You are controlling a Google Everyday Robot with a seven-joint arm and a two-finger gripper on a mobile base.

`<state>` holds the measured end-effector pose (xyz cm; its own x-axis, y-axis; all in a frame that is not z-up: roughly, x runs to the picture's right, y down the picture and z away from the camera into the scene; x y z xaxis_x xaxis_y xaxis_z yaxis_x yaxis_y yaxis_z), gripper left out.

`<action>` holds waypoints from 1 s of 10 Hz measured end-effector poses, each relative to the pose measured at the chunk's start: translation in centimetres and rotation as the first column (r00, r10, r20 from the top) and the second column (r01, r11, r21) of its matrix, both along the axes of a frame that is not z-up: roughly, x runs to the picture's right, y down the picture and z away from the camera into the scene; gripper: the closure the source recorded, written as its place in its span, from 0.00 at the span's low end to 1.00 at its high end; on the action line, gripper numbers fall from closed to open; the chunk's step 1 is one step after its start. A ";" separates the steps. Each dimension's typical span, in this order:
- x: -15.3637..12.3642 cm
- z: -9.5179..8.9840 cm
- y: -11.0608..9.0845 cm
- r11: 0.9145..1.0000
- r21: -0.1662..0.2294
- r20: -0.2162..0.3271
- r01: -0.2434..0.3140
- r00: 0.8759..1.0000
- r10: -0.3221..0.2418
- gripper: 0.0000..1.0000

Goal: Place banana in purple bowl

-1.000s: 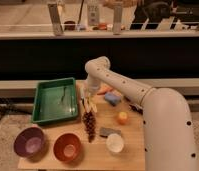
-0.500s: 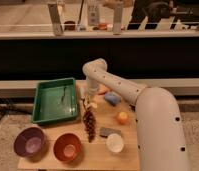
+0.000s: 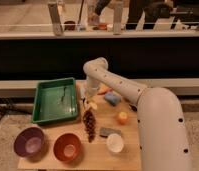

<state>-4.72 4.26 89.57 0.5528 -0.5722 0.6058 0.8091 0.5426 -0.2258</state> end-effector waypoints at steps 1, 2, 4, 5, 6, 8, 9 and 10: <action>0.0 -0.1 -0.1 1.000 0.003 0.001 -0.007 1.000 0.007 1.00; 0.1 -0.3 -0.5 1.000 0.009 0.004 -0.024 1.000 0.024 1.00; 0.5 -1.2 -1.5 0.997 0.024 0.022 -0.080 0.997 0.079 1.00; 1.0 -2.1 -2.4 0.993 0.035 0.030 -0.113 0.993 0.112 1.00; 1.1 -2.6 -2.9 0.990 0.042 0.038 -0.134 0.990 0.132 1.00; 0.9 -3.2 -3.5 0.986 0.052 0.056 -0.156 0.987 0.153 1.00; 0.5 -3.8 -3.7 0.985 0.057 0.074 -0.162 0.985 0.158 1.00; 0.1 -4.3 -3.9 0.985 0.061 0.092 -0.161 0.984 0.155 1.00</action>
